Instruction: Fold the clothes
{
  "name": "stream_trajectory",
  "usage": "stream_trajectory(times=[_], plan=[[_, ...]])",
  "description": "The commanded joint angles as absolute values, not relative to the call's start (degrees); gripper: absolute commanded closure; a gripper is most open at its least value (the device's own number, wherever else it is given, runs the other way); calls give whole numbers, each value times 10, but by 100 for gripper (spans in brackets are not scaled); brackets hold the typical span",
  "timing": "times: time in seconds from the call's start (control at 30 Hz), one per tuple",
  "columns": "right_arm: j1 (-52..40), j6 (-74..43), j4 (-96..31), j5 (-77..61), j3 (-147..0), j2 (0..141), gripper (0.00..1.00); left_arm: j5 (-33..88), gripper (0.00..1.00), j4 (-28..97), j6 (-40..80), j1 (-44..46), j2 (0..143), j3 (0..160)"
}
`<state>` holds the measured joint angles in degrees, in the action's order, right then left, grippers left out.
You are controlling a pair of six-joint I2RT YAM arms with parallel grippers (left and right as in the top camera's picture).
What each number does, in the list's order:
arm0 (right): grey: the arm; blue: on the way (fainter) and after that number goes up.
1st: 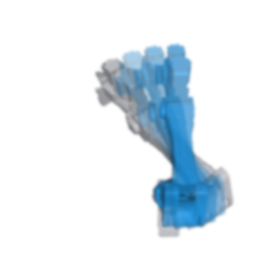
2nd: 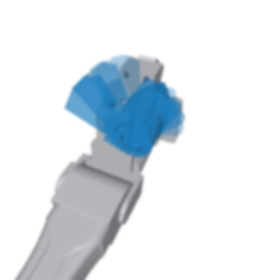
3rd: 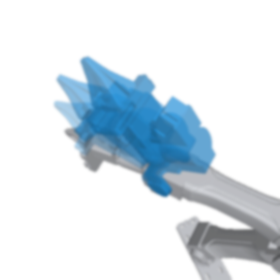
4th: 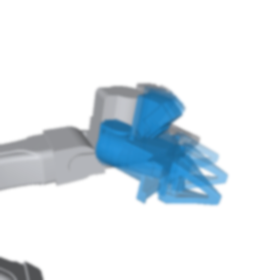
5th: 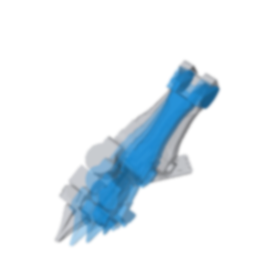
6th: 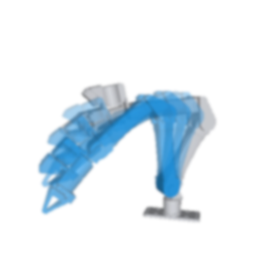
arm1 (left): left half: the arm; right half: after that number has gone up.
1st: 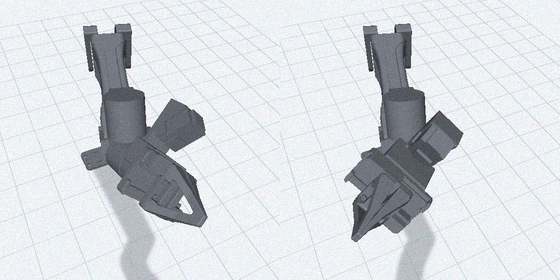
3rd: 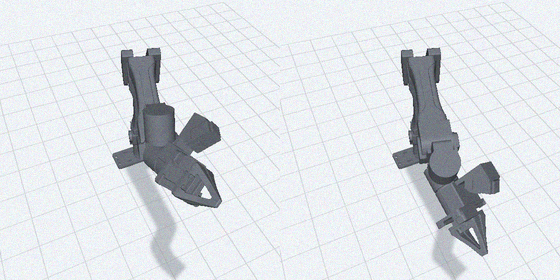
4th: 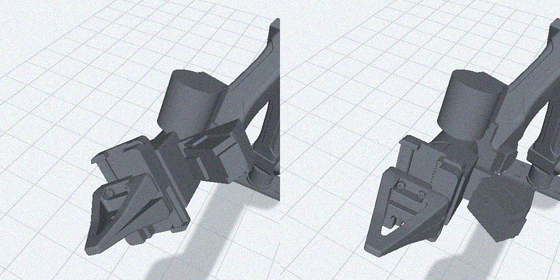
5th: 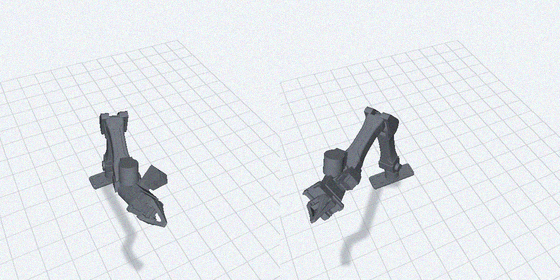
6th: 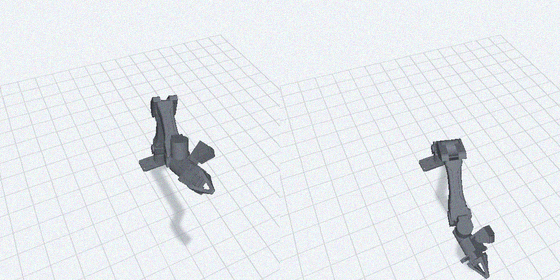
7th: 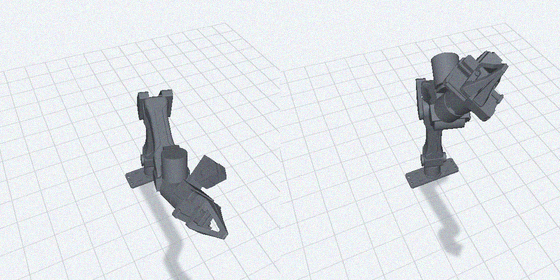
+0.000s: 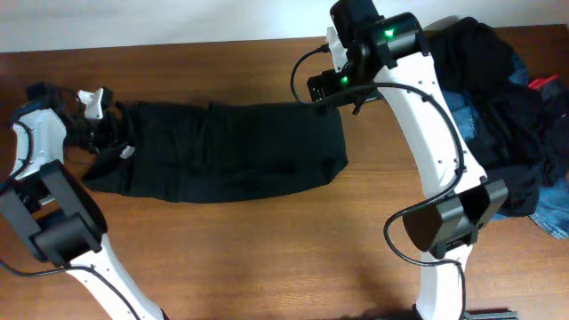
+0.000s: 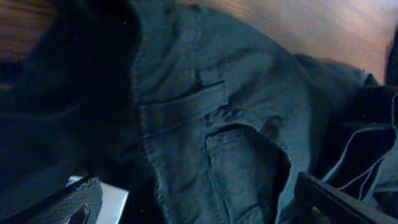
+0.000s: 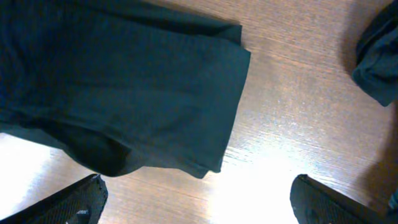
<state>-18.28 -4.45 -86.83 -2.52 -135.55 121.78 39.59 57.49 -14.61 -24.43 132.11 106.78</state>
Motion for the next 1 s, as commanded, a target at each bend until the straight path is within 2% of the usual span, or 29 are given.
stream_trajectory(times=[0.0,0.2,0.33,0.57,0.97], plan=[[-179,-48,-870,-12,-1361,1210,1,376,2,568,-169,-227,1315,1060],[-179,-49,-873,-12,-1361,1210,1,297,5,564,-168,-231,1315,1060],[-179,-49,-874,-12,-1361,1210,1,293,1,564,-168,-256,1315,1060],[-179,-49,-872,-12,-1361,1211,1,285,1,536,-168,-306,1316,1060],[-179,-49,-876,-12,-1361,1211,1,263,1,533,-168,-309,1341,1060]])
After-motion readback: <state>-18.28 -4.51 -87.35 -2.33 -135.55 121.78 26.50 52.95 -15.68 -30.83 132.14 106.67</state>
